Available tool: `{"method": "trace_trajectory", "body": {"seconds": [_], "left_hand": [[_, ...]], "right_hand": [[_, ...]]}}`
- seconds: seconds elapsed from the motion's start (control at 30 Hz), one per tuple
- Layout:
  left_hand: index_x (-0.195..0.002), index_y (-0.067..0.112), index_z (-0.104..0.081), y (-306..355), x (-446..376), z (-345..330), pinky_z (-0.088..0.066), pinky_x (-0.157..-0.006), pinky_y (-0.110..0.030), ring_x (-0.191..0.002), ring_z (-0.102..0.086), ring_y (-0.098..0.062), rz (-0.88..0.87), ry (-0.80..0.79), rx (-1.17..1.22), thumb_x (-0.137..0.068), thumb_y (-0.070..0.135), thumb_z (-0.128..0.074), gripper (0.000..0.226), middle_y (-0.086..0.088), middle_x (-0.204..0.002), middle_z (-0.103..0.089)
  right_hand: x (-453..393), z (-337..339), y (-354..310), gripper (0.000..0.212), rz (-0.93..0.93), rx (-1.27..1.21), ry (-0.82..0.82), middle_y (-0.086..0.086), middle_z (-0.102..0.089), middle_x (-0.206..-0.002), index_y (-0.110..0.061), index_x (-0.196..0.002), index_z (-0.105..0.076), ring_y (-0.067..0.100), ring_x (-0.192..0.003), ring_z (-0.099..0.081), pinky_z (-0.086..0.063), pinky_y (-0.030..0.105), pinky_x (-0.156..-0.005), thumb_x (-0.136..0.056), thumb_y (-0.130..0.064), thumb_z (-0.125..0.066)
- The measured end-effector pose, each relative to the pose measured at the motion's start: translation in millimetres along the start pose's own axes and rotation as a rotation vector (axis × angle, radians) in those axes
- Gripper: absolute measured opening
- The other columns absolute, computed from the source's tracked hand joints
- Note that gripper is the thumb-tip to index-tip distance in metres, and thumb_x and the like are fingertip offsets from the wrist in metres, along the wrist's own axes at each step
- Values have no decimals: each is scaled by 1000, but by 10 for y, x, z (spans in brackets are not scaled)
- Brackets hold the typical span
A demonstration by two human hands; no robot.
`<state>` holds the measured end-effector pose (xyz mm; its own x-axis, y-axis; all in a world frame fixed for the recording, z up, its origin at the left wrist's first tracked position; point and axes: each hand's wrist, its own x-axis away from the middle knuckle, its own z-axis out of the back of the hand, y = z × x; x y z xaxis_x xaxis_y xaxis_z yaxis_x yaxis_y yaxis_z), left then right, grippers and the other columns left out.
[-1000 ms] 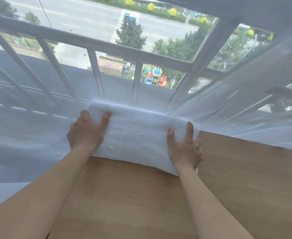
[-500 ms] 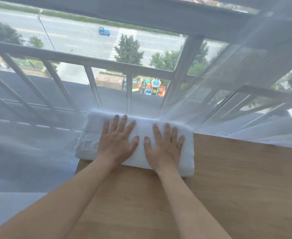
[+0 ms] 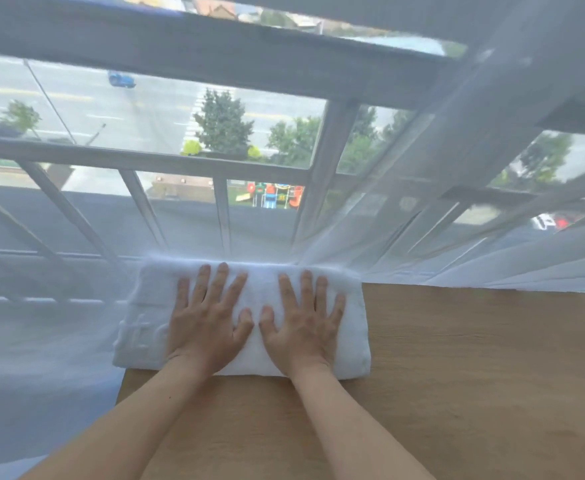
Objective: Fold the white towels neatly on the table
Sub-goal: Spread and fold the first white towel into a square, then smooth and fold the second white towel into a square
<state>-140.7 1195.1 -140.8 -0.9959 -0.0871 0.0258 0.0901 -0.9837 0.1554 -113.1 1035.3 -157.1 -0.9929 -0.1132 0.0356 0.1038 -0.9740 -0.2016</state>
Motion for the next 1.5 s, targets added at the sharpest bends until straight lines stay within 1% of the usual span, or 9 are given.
{"method": "trace_trajectory", "body": {"seconds": [0.1,0.17,0.27,0.43,0.6,0.73,1.03,1.27,1.5], "left_hand": [[-158,32,-22,42,30,87,-1,-124,-50,-155,-5,-25,46,-86,24,-86,56,-13,76,0,-167,-15],[-159,29,-20,99,75,137,-2,-124,-47,-155,-3,-26,48,-107,68,-94,53,-16,69,-3,-168,-12],[-153,23,-36,227,200,265,-18,-122,-45,-152,-18,-30,-26,-119,151,-99,55,-19,65,-9,-163,-27],[-131,25,-61,768,447,471,-38,-107,-44,-137,-43,-28,-131,-183,209,-104,49,-33,46,-8,-142,-54],[-118,21,-67,1895,829,669,-44,-93,-36,-116,-60,-27,-289,-146,144,-104,39,-29,44,-1,-125,-64],[-123,22,-66,3004,1235,689,-41,-103,-35,-126,-54,-23,-441,-116,91,-104,43,-33,44,-1,-133,-62],[-130,27,-59,5406,2019,497,-35,-106,-36,-130,-51,-20,-699,-95,-31,-102,55,-26,51,4,-139,-59],[-125,29,-60,6520,2221,303,-35,-103,-34,-125,-55,-17,-809,-84,-64,-101,58,-25,51,7,-135,-61],[-128,29,-60,7496,2010,-70,-38,-103,-35,-125,-56,-19,-856,-136,-81,-100,61,-22,56,7,-136,-61]], "right_hand": [[56,107,42,72,21,-59,-80,1,1,-168,-41,-157,-6,26,-153,13,21,55,-116,-90,-67,-13],[176,253,97,69,61,-126,-117,2,-1,-168,-45,-156,0,25,-153,10,20,53,-118,-92,-67,-15],[425,550,303,67,112,-183,-109,2,-15,-166,-52,-153,5,25,-154,-5,12,49,-121,-91,-66,-18],[817,1084,923,62,64,-160,-47,2,-22,-164,-48,-154,-10,26,-151,-17,2,46,-122,-97,-59,-31],[1422,1506,1924,61,-130,-110,-38,4,-26,-164,-43,-154,-19,24,-150,-21,-6,45,-122,-97,-55,-34],[2145,1725,2904,64,-294,-107,-49,1,-21,-165,-45,-154,-21,23,-152,-16,-4,45,-123,-94,-62,-35],[3313,2377,4820,65,-470,-92,45,3,-18,-166,-39,-157,-18,26,-152,-16,-8,47,-123,-97,-61,-28],[3670,2574,5814,61,-596,-171,66,2,-15,-167,-36,-155,-25,23,-152,-14,-7,46,-122,-99,-60,-24],[3635,2558,6700,59,-647,-153,13,2,-14,-167,-38,-156,-21,24,-152,-15,-11,47,-121,-102,-60,-21]]}}
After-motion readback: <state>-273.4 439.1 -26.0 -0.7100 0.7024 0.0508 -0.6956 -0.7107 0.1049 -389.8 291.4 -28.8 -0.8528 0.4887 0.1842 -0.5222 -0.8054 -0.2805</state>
